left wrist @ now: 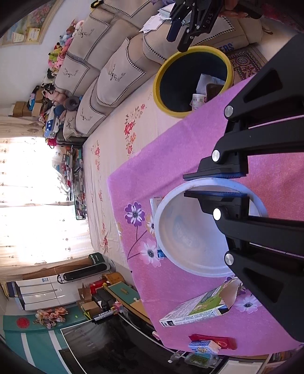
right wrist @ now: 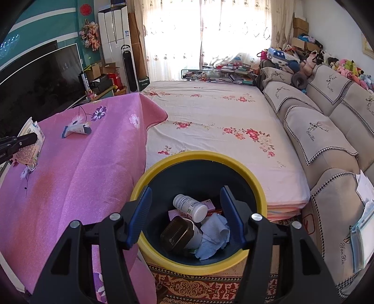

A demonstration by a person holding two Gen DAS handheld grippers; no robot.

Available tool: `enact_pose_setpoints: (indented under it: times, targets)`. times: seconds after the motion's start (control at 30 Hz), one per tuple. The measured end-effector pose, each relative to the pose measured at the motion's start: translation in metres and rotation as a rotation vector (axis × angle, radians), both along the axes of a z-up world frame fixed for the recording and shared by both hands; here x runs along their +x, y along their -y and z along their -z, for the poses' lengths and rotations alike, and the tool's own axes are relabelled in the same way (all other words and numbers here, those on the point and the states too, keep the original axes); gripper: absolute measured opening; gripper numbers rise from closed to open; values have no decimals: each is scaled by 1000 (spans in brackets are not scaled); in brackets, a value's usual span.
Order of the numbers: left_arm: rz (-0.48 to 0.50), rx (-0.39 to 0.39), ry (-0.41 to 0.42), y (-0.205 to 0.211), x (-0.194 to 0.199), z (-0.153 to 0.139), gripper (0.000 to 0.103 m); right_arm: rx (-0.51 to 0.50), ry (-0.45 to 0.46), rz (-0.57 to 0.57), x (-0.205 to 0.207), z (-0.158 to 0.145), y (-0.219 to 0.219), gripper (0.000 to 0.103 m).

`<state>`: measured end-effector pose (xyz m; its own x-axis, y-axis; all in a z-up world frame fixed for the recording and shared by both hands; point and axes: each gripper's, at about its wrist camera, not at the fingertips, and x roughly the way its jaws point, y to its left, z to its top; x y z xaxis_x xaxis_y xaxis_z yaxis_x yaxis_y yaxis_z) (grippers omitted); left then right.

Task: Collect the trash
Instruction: 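Carry the white bowl over the yellow bin and open the left gripper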

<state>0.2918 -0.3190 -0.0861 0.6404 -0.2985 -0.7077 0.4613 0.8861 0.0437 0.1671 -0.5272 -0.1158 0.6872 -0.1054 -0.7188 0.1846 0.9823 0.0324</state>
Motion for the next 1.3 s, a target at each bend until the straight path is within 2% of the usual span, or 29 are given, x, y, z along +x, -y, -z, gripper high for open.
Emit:
enact_pose_setpoints:
  times: [0.23, 0.43, 0.77, 1.0, 1.03, 1.1, 1.13, 1.2, 1.3]
  targets:
    - [104, 1, 24, 39, -34, -21, 9, -7, 23, 29, -19, -3, 12, 58]
    - [186, 16, 21, 93, -46, -21, 9, -21, 24, 77, -41, 1, 34, 58]
    - [331, 56, -28, 218, -47, 16, 9, -8, -4, 165, -67, 16, 84, 58]
    - [358, 75, -75, 278, -35, 47, 10, 3, -29, 207, -73, 27, 111, 58]
    - [354, 81, -76, 282, -33, 50, 12, 5, -32, 211, -74, 28, 114, 58]
    - [337, 97, -65, 285, -29, 54, 42, 10, -38, 219, -76, 31, 118, 58]
    - [328, 90, -51, 284, -28, 52, 68, 11, -40, 220, -75, 32, 119, 58]
    - [318, 87, -5, 269, -29, 43, 78, 12, -44, 215, -74, 33, 118, 58]
    - [308, 67, 33, 245, -38, 25, 80, 11, -43, 201, -71, 32, 111, 58]
